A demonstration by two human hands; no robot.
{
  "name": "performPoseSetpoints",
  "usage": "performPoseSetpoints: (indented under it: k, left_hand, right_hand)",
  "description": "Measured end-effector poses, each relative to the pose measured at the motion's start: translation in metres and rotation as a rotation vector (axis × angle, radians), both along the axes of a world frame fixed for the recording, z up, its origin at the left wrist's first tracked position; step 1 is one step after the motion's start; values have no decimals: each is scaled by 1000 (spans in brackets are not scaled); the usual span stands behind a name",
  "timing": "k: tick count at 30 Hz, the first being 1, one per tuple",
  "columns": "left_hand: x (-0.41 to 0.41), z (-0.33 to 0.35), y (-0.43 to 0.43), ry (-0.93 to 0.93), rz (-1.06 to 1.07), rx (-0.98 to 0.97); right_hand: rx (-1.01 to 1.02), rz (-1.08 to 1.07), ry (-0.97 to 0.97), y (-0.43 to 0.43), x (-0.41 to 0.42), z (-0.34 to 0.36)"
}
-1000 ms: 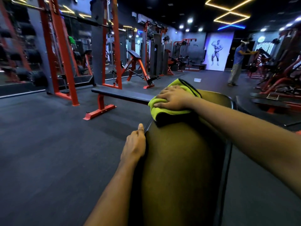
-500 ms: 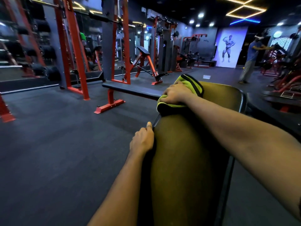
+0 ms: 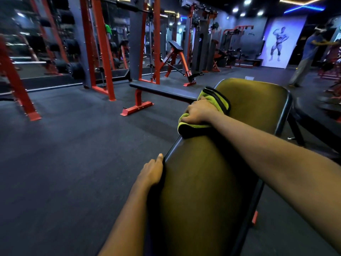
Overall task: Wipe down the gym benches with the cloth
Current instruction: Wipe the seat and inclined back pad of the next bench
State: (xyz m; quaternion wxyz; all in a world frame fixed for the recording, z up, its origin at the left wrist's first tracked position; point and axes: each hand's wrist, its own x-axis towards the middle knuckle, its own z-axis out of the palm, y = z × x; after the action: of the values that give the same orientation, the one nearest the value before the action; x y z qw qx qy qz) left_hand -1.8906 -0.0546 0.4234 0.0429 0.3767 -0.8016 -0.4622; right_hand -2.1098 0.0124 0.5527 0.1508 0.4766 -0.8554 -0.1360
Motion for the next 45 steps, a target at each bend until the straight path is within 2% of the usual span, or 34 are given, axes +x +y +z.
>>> performPoseSetpoints:
  k: [8, 14, 17, 19, 24, 28, 34, 39, 45]
  left_hand:
    - [40, -26, -7, -37, 46, 57]
    - [84, -47, -7, -78, 102, 76]
    - [87, -48, -8, -64, 85, 71]
    - [99, -53, -11, -81, 96, 91]
    - [143, -80, -12, -88, 147, 77]
    - [177, -91, -7, -76, 187, 86]
    - [237, -119, 10, -30, 277, -25]
    - [288, -143, 12, 13, 257, -167]
    - [368, -172, 22, -154, 250, -329]
  right_hand:
    - [78, 100, 14, -7, 75, -39]
    - [150, 202, -105, -17, 104, -64]
    - [137, 37, -31, -13, 89, -43]
    - [201, -30, 15, -17, 93, -37]
    - [313, 52, -4, -30, 149, -72]
    - [303, 115, -30, -28, 189, -93]
    - [205, 131, -35, -14, 229, -116]
    - [107, 122, -13, -7, 251, -136]
    - [61, 121, -33, 3, 307, -163]
